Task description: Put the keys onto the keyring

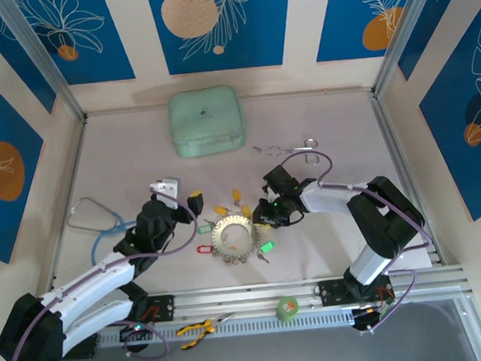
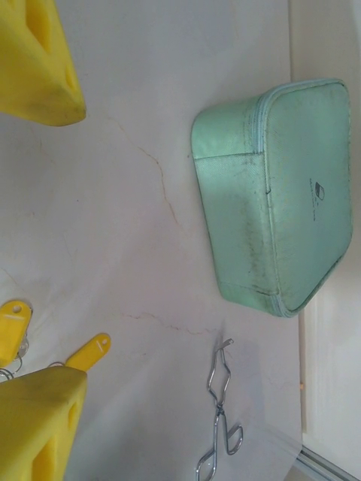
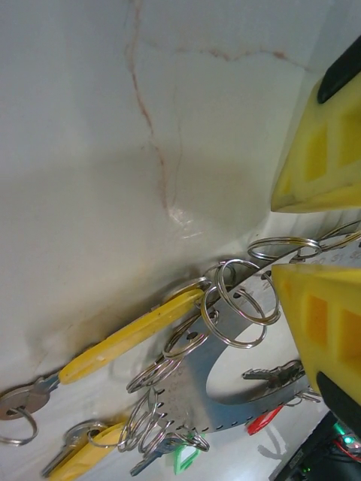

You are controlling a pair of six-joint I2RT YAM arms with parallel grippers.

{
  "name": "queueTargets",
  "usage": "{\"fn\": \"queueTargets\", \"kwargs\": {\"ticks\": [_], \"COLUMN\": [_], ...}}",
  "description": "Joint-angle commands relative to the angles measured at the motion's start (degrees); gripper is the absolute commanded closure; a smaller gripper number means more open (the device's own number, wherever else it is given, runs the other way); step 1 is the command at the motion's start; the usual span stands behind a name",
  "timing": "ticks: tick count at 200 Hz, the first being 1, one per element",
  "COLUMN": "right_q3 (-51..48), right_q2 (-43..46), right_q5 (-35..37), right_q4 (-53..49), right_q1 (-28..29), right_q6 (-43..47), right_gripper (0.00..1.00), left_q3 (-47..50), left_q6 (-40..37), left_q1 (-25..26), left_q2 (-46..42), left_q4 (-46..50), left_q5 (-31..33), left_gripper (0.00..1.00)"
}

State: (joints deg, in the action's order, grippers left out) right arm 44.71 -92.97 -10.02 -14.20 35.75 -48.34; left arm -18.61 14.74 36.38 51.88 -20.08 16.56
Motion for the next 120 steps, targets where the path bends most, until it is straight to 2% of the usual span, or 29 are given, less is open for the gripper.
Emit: {"fn": "queueTargets", "kwargs": {"ticks": [1, 68, 110, 120], "right_q3": [-0.45, 0.28, 0.77, 1.07], "right_q2": [-0.72, -2.04, -1.25, -0.46], "right_q5": [-1.92, -2.46, -1.69, -1.18], "right_q4": [0.38, 0.92, 0.30, -0.43], "right_q1": [-0.32, -0.28, -0.31, -0.11], "right_q6": [-0.69, -0.30, 0.71, 1.49], "right_gripper": [0.78, 0.88, 1.00, 1.00], "left_q3": [-2.17, -2.48, -2.39, -2.28], "left_q6": [0.54, 0.10, -0.48, -0.63], "left_q1": [-0.29, -0.28, -0.26, -0.26], "left_q2": [-0.01, -0.07, -0.38, -0.63], "left_q4": [0.05, 0.04, 0.12, 0.26], "left_q5": [0.67, 0.76, 1.03, 1.12], "left_gripper": [0.17, 0.17, 0.17, 0.17]}}
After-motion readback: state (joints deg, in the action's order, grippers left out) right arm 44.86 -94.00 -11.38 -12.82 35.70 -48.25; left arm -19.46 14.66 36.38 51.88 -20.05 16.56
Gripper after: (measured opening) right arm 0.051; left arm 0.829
